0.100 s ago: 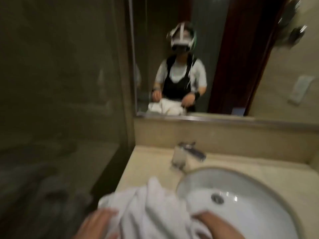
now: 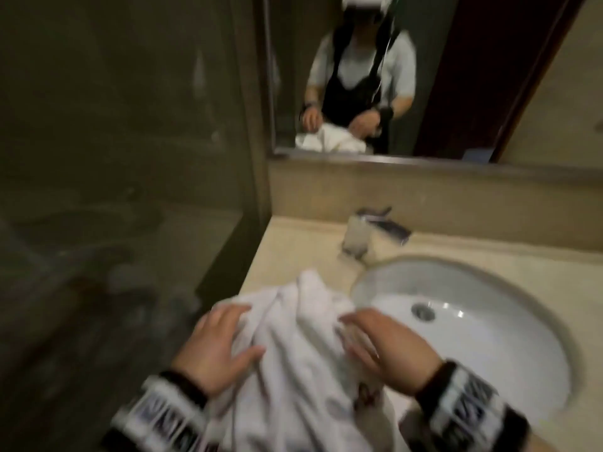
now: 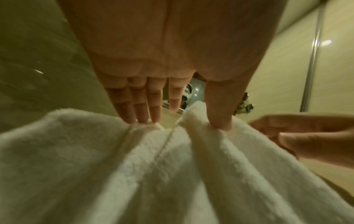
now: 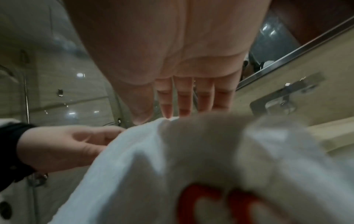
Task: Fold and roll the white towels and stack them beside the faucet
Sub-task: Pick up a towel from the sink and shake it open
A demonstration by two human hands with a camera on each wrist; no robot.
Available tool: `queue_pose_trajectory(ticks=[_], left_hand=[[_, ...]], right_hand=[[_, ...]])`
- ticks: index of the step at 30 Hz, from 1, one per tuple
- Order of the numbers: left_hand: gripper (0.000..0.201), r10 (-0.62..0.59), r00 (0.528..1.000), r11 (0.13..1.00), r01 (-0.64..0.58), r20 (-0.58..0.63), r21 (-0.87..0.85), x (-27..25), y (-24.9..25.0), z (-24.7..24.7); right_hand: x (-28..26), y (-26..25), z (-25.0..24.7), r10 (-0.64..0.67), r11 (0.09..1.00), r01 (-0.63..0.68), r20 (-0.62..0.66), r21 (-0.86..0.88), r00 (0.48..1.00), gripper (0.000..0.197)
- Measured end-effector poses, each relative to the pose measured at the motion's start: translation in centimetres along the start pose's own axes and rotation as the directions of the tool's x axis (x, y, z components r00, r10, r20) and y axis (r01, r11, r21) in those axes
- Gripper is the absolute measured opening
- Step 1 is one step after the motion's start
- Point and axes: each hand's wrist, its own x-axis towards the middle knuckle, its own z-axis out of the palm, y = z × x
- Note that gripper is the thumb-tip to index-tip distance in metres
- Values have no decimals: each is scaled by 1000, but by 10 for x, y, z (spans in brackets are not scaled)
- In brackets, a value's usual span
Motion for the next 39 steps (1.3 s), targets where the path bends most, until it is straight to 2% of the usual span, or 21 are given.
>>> queue_pose_trajectory(ticks=[1,3,5,7,10,12,14,16,19,21,24,26,30,35,37,39], left_hand=[[85,5,1000,1000,-5,-23,-6,9,3,-1],[70,55,998,997,-53,28,-46,13,4,7],[58,52,998,997,-50,30,-54,22,0,13],[45,67,998,995,-65,21,-70,26,5,14],[32,126,991,977,-117,40,-181,31,15,4],[26,230,973,917,-218,-2,-334,34,29,-10],[19,351,934,832,-344,-69,-434,34,51,-25],[22,442,888,789,-451,-123,-418,35,72,-36],[26,488,852,769,-522,-188,-369,37,90,-43],[42,502,844,756,-534,-188,-378,36,97,-41],[76,482,873,840,-483,-68,-247,38,118,-30],[76,483,875,857,-471,9,-207,40,148,-19],[50,604,797,745,-572,-17,-344,40,244,12],[37,661,749,704,-596,50,-386,43,377,76],[34,645,757,733,-577,100,-361,51,421,106],[29,601,786,787,-553,142,-273,62,448,131]], right_hand=[[12,0,1,-50,998,49,-10,-40,999,39],[35,-24,23,-52,991,54,19,-126,998,46],[44,-36,42,-10,978,17,38,-209,999,53],[44,-33,43,50,979,-53,-18,-195,999,55],[35,-29,35,83,995,-88,-90,-51,992,65],[31,-32,25,112,990,-103,-100,93,989,86],[33,-39,18,77,985,-58,-113,163,991,93],[37,-45,14,71,975,-28,-188,221,980,79],[31,-38,-6,167,964,-96,-282,247,945,56],[16,-26,-26,191,968,-126,-310,218,931,48],[-16,-9,-66,230,949,-108,-418,295,879,41],[-47,5,-98,265,933,-98,-474,347,840,48],[-126,59,-150,320,932,-160,-532,325,784,56],[-232,166,-187,452,888,-319,-505,329,735,43],[-262,212,-191,514,856,-388,-478,342,712,42],[-272,253,-185,581,813,-465,-421,350,697,37]])
